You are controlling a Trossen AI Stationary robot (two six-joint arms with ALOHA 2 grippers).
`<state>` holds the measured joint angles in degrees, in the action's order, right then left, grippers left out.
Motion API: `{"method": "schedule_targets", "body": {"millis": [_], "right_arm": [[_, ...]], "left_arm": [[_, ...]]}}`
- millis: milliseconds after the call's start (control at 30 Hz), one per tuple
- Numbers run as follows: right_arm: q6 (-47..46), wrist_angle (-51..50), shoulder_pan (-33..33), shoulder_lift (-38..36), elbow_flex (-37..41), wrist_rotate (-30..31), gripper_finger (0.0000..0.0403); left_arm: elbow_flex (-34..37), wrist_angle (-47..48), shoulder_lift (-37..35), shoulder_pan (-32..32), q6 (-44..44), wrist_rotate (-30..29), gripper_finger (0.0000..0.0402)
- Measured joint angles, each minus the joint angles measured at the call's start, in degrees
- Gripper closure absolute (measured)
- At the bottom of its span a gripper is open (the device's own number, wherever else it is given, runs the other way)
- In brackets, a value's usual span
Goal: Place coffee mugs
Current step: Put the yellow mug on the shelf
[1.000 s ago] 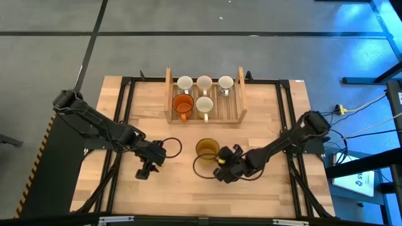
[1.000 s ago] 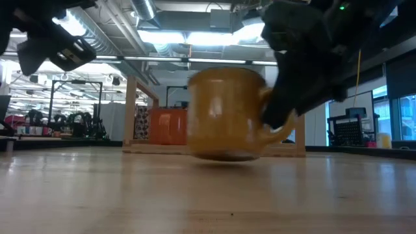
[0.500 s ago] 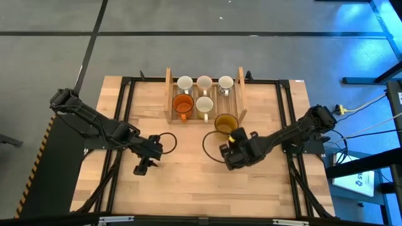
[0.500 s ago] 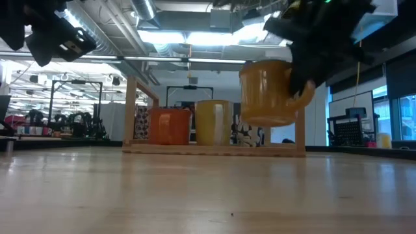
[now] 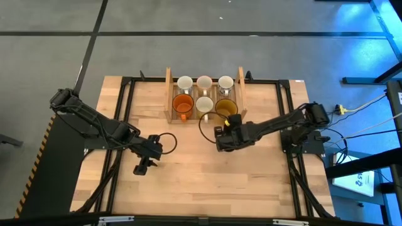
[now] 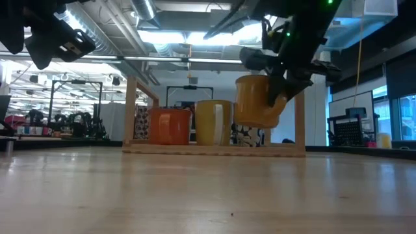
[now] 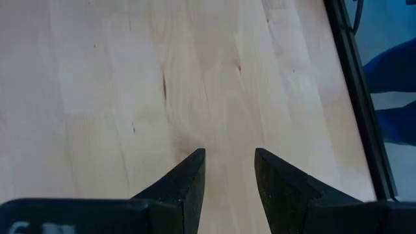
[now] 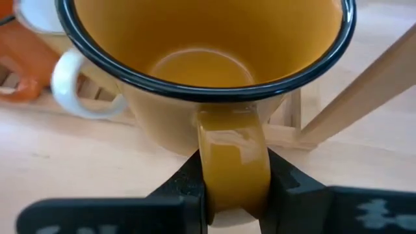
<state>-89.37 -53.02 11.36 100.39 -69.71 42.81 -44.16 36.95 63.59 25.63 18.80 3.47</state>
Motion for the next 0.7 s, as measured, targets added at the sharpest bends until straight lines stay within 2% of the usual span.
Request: {"method": "schedule_targets", "body": {"millis": [700], "right_arm": [[-3.1,3.5,-7.2,9.4,0.0,1.3,0.0339]], "left_arm": [[0.0,-0.1,0.0,0.0,-1.0,-0.9,0.0274]]}}
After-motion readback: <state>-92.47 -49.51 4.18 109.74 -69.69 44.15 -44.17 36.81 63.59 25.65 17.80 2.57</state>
